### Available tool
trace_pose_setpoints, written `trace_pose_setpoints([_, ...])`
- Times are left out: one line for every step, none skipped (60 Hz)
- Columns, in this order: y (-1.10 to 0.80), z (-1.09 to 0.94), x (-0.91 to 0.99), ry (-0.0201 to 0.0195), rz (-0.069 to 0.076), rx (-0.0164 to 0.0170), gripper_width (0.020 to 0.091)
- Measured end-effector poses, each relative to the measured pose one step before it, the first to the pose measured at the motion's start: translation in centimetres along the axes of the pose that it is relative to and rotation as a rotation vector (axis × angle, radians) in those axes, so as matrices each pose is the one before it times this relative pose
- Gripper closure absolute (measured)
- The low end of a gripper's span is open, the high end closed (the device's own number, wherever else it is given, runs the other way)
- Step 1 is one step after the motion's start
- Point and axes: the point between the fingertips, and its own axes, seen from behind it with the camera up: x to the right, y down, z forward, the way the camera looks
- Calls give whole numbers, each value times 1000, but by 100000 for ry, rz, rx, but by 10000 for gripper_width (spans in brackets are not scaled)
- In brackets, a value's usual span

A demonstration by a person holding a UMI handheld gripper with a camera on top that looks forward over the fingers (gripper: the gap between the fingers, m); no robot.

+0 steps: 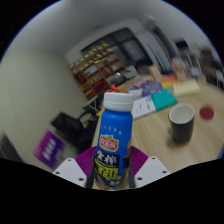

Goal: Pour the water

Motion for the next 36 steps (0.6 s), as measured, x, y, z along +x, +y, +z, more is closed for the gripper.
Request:
trace_pose_setpoints([-813, 49, 129, -1590, 7551, -613, 625])
trace_pose_setpoints([-867, 12, 154, -1808, 7033, -460, 624])
trace_pose_setpoints([-748, -47, -59, -1606, 6410, -240, 626])
trace_pose_setpoints([-206, -153, -972, -715, 6041, 631, 626])
trace_pose_setpoints([-1555, 1039, 2044, -2953, 4820, -519, 626])
trace_pose_setpoints([-683, -88, 132, -1403, 5351, -149, 627])
trace_pose_setpoints([-468, -349, -255, -1380, 5150, -300, 626])
trace_pose_setpoints([-512, -134, -136, -1388, 5164, -404, 626])
trace_pose_setpoints([-404, -126, -143, -1373, 5322, -449, 626])
trace_pose_setpoints([606, -697, -1909, -301, 6688, -273, 625])
trace_pose_setpoints([-512, -326, 186, -1896, 5581, -1164, 626])
trace_pose_setpoints([-594, 526, 878, -2147, 5409, -472, 626])
trace_pose_setpoints([-237, -89, -50, -1712, 6443, -852, 625])
trace_pose_setpoints([-324, -41, -160, -1935, 6722, -763, 628])
trace_pose_setpoints([-429, 119, -134, -2254, 6734, -1009, 628])
trace_pose_setpoints([-187, -51, -259, -2155, 6695, -963, 628])
trace_pose_setpoints([-135, -85, -367, -2216, 6550, -960, 628])
trace_pose_setpoints([-109, -100, -401, -2222, 6215, -818, 628])
trace_pose_setpoints([1710, -725, -1781, -779, 7003, -139, 626])
trace_pose_setpoints([-176, -421, -209, -2392, 4639, -1027, 627])
trace_pose_setpoints([-67, -257, -320, -1802, 4323, -484, 628])
trace_pose_setpoints([-440, 836, -122, -1449, 3158, 73, 627])
trace_pose_setpoints([-93, -221, -245, -1348, 3033, -177, 627])
trace_pose_setpoints([-11, -100, -143, -1026, 2547, 8, 625])
trace_pose_setpoints([-54, -53, -98, -745, 2252, 138, 625])
trace_pose_setpoints([-65, -195, -72, -596, 2083, 255, 625])
trace_pose_setpoints([-79, -102, -88, -554, 2048, 302, 624])
trace_pose_setpoints([-78, -100, -98, -637, 2103, 291, 627])
trace_pose_setpoints([376, -883, -471, -601, 2515, 106, 627])
trace_pose_setpoints([56, -182, -94, -760, 2344, 66, 625])
trace_pose_setpoints([-333, 1045, -344, -490, 2344, 133, 624])
trace_pose_setpoints([-1, 103, -132, -660, 2007, 0, 624])
trace_pose_setpoints([19, -170, -87, -503, 1806, -79, 626])
trace_pose_setpoints([23, -147, -32, -276, 1392, -1, 623])
trace_pose_setpoints([-33, -117, 10, -25, 910, 120, 625])
trace_pose_setpoints([207, -1082, 131, 148, 609, 130, 625])
